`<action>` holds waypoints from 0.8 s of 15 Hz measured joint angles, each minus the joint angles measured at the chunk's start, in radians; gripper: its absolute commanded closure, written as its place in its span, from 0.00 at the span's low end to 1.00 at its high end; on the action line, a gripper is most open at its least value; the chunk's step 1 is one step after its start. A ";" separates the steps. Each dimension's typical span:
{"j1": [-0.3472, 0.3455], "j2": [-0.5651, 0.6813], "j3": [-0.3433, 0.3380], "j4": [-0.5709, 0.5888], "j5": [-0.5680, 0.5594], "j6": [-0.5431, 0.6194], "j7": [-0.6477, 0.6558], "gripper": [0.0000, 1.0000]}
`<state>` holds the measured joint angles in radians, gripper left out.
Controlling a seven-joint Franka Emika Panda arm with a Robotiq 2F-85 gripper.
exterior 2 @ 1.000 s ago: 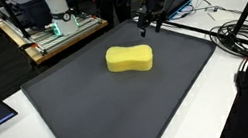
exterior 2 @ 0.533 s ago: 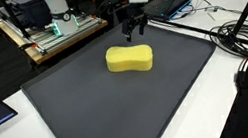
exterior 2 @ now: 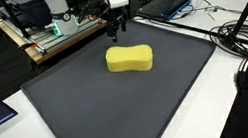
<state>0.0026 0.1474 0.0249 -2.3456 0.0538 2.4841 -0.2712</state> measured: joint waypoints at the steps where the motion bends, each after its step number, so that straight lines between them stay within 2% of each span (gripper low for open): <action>1: -0.015 -0.014 0.001 -0.019 0.037 0.000 -0.062 0.00; 9: -0.104 -0.062 -0.017 -0.084 0.284 -0.059 -0.460 0.00; 12: -0.134 -0.060 -0.046 -0.072 0.341 -0.120 -0.533 0.00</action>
<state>-0.1319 0.0876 -0.0207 -2.4178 0.3946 2.3640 -0.8041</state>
